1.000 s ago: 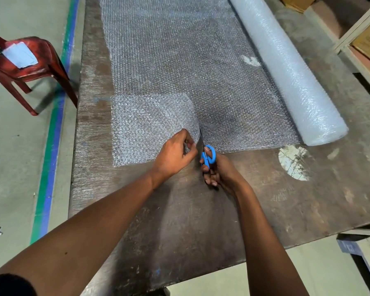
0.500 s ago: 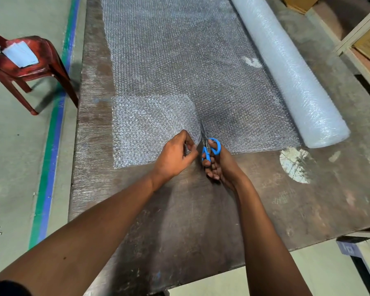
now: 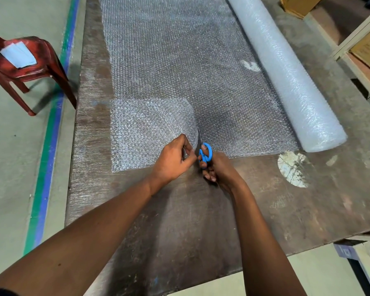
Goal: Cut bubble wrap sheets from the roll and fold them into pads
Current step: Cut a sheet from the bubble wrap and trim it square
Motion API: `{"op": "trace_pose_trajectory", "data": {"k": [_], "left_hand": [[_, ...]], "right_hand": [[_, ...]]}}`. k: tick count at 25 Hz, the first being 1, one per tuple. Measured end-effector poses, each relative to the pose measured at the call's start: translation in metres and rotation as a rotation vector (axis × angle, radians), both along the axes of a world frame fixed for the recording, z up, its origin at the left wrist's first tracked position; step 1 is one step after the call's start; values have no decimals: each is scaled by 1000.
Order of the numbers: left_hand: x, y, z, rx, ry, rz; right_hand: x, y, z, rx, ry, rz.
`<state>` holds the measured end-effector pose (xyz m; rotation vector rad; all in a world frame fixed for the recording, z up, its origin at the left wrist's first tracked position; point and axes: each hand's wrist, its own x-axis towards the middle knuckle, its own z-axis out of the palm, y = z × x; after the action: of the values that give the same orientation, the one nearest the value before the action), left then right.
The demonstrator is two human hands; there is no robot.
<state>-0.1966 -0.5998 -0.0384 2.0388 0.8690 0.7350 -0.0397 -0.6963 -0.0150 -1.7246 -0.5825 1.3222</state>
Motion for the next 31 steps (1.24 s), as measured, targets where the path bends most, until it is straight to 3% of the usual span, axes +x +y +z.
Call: {"op": "trace_pose_trajectory", "data": {"k": [9,24,31], "left_hand": [[0,3,-3,-33,-3,-10],[1,3,-6,-29,-16,-8],[1,4,-6,-22,-10,-18]], "right_hand": [[-5,12,6,-50,108,-15],[3,27,-1,-7,26,10],[5,39,9,-44,121,-26]]}}
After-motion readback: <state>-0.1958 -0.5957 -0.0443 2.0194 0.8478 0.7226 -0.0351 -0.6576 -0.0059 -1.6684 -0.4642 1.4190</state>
